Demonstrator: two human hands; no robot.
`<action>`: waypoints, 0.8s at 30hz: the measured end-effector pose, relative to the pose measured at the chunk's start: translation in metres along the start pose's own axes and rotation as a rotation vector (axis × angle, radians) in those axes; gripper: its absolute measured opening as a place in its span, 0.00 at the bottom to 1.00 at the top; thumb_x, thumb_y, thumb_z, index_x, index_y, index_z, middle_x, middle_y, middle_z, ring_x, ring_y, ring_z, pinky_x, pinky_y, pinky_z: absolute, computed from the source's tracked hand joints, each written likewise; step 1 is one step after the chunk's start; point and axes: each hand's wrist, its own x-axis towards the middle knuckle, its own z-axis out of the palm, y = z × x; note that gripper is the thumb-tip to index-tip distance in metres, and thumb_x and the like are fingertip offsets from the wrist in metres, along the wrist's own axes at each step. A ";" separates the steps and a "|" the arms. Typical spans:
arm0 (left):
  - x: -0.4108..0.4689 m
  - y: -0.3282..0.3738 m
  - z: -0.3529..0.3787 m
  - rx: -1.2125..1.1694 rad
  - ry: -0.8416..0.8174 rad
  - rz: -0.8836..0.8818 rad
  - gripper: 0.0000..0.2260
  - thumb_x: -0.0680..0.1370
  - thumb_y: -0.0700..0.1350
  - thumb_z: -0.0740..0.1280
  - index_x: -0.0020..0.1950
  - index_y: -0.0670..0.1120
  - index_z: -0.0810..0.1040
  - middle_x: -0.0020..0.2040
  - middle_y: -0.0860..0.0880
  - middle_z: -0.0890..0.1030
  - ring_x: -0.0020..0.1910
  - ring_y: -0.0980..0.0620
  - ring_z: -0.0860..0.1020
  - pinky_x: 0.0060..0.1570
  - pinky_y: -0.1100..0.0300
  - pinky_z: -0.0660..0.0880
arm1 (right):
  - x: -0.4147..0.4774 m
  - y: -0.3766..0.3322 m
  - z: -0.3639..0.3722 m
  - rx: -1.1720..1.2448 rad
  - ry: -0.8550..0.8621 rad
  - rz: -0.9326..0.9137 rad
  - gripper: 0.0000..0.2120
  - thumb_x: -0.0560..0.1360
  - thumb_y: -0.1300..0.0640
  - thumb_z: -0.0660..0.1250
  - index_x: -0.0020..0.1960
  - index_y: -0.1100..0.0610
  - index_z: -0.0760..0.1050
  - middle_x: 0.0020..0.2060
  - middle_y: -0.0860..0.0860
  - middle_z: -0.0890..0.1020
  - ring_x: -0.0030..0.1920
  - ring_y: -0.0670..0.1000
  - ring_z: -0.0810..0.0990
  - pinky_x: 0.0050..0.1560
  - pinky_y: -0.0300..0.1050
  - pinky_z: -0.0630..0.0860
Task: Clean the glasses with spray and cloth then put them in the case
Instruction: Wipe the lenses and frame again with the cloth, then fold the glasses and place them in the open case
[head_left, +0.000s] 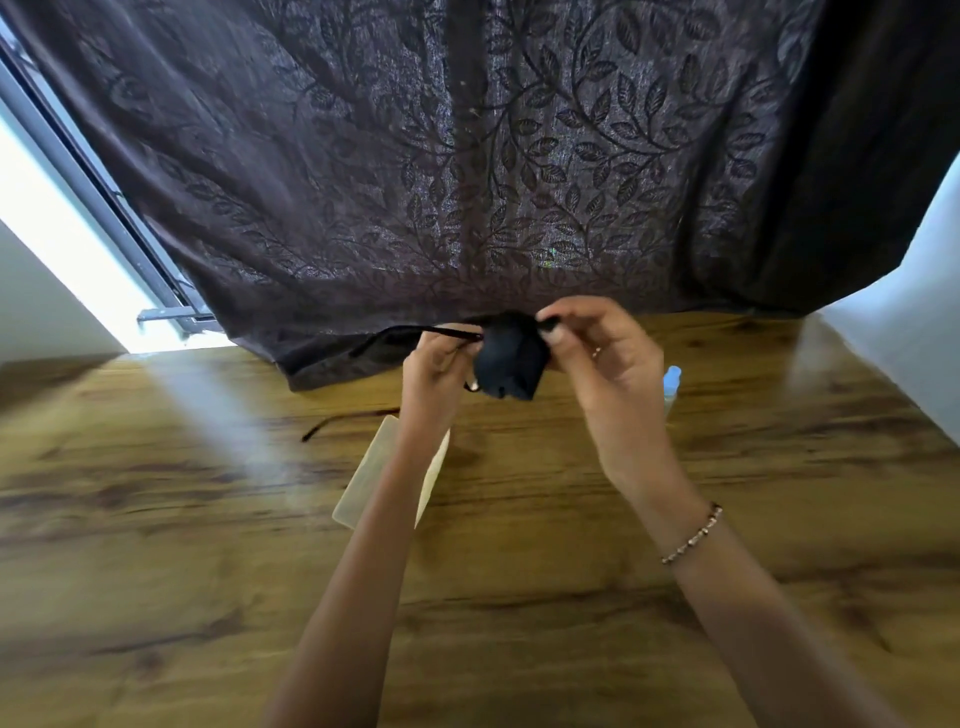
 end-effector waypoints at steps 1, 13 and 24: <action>-0.001 0.002 -0.002 -0.074 0.001 0.000 0.10 0.76 0.35 0.65 0.50 0.47 0.83 0.45 0.43 0.81 0.42 0.55 0.78 0.44 0.60 0.74 | 0.002 0.005 -0.008 0.003 0.045 0.024 0.09 0.76 0.68 0.65 0.48 0.55 0.76 0.42 0.42 0.82 0.44 0.40 0.79 0.43 0.35 0.78; -0.003 0.012 -0.012 -0.845 -0.102 -0.166 0.06 0.81 0.38 0.58 0.53 0.48 0.71 0.55 0.49 0.83 0.58 0.56 0.78 0.58 0.63 0.74 | -0.037 0.109 -0.101 -0.892 0.059 0.627 0.06 0.77 0.61 0.67 0.46 0.50 0.76 0.41 0.48 0.80 0.49 0.50 0.81 0.36 0.29 0.68; -0.008 0.013 -0.009 -1.171 -0.133 -0.267 0.05 0.80 0.41 0.59 0.53 0.48 0.73 0.54 0.53 0.82 0.55 0.56 0.78 0.61 0.57 0.71 | -0.028 0.093 -0.052 -0.455 -0.091 0.889 0.20 0.78 0.43 0.62 0.47 0.58 0.82 0.39 0.53 0.85 0.38 0.48 0.84 0.36 0.36 0.79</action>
